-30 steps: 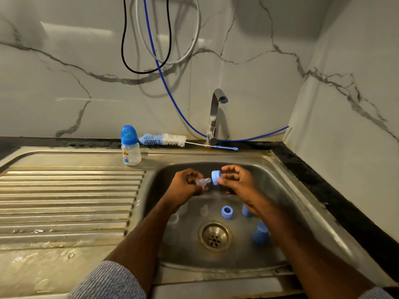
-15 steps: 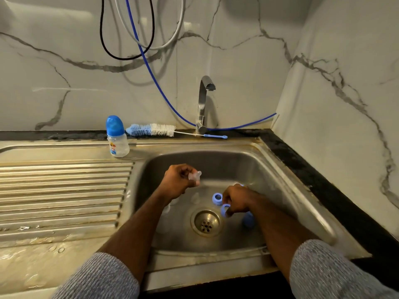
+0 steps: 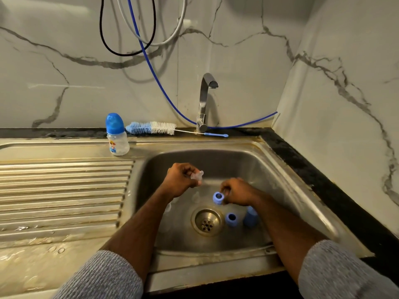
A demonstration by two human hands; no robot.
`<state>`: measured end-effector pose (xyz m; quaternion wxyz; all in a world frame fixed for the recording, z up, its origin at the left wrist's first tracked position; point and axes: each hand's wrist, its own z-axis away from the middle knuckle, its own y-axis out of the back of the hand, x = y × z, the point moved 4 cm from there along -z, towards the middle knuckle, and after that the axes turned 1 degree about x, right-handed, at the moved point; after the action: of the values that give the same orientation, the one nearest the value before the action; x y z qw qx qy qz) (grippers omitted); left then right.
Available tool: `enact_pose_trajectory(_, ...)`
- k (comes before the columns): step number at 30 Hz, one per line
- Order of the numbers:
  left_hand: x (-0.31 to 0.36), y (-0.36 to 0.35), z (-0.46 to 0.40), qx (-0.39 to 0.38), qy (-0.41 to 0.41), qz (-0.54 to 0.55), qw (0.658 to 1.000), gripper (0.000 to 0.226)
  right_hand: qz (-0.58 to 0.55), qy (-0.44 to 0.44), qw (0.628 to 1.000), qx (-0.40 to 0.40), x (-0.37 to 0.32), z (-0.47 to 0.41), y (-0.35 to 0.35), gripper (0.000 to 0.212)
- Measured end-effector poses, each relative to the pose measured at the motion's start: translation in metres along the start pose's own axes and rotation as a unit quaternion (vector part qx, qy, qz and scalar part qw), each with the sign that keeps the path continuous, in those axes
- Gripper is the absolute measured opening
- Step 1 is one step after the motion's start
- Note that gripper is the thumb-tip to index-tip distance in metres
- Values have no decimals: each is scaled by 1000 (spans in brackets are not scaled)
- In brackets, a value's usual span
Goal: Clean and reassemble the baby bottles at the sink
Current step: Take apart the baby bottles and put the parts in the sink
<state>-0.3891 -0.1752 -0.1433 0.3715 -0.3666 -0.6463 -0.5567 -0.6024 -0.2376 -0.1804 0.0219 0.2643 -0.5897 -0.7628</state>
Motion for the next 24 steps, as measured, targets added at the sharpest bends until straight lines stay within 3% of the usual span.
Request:
enact_pose_trajectory(3, -1, 2, -2, 9, -7, -54, 998, 28, -152, 67, 979, 120, -19, 3, 20, 27)
enact_pose_trajectory(5, -1, 2, -3, 6, -9, -80, 997, 30, -214, 103, 958, 159, -33, 5, 26, 29)
enact_pose_trajectory(10, 0, 5, -3, -27, -11, -112, 993, 29, -207, 168, 955, 132, -62, 5, 21, 24)
enact_pose_trajectory(15, 2, 17, 2, -12, -11, -119, 993, 39, -182, 166, 959, 138, -73, 2, 23, 13)
enact_pose_trajectory(19, 2, 39, 1, 55, -6, -120, 991, 65, -76, 146, 984, 69, -84, -7, 21, 10)
enact_pose_trajectory(24, -7, 50, -1, 66, 21, -120, 990, 43, 41, 117, 989, -78, -95, -16, -28, 13)
